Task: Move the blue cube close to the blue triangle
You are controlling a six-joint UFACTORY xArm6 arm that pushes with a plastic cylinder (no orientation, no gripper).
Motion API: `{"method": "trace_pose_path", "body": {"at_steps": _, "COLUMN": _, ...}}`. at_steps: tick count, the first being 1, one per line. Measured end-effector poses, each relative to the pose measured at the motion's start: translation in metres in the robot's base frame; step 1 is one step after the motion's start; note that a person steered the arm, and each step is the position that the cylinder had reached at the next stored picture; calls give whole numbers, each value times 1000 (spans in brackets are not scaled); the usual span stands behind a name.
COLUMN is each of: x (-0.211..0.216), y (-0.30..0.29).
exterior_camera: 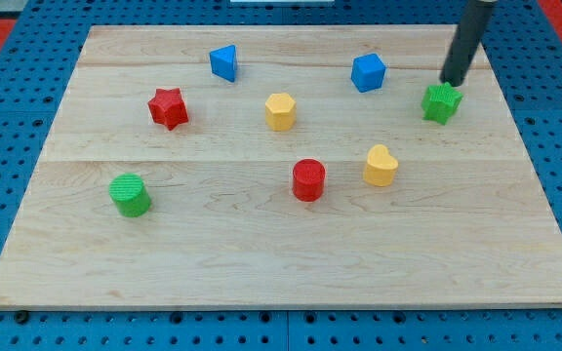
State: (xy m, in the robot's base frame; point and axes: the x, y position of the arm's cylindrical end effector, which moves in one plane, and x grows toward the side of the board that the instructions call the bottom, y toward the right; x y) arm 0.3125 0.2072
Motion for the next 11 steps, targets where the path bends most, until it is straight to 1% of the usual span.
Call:
{"method": "trace_pose_path", "body": {"at_steps": 1, "x": 4, "y": -20}}
{"method": "trace_pose_path", "body": {"at_steps": 2, "x": 27, "y": -21}}
{"method": "trace_pose_path", "body": {"at_steps": 3, "x": 14, "y": -19}}
{"method": "trace_pose_path", "body": {"at_steps": 4, "x": -1, "y": -47}}
{"method": "trace_pose_path", "body": {"at_steps": 6, "x": 0, "y": -43}}
{"method": "trace_pose_path", "body": {"at_steps": 7, "x": -17, "y": -81}}
{"method": "trace_pose_path", "body": {"at_steps": 8, "x": -8, "y": -176}}
{"method": "trace_pose_path", "body": {"at_steps": 10, "x": -40, "y": -220}}
{"method": "trace_pose_path", "body": {"at_steps": 11, "x": -40, "y": -261}}
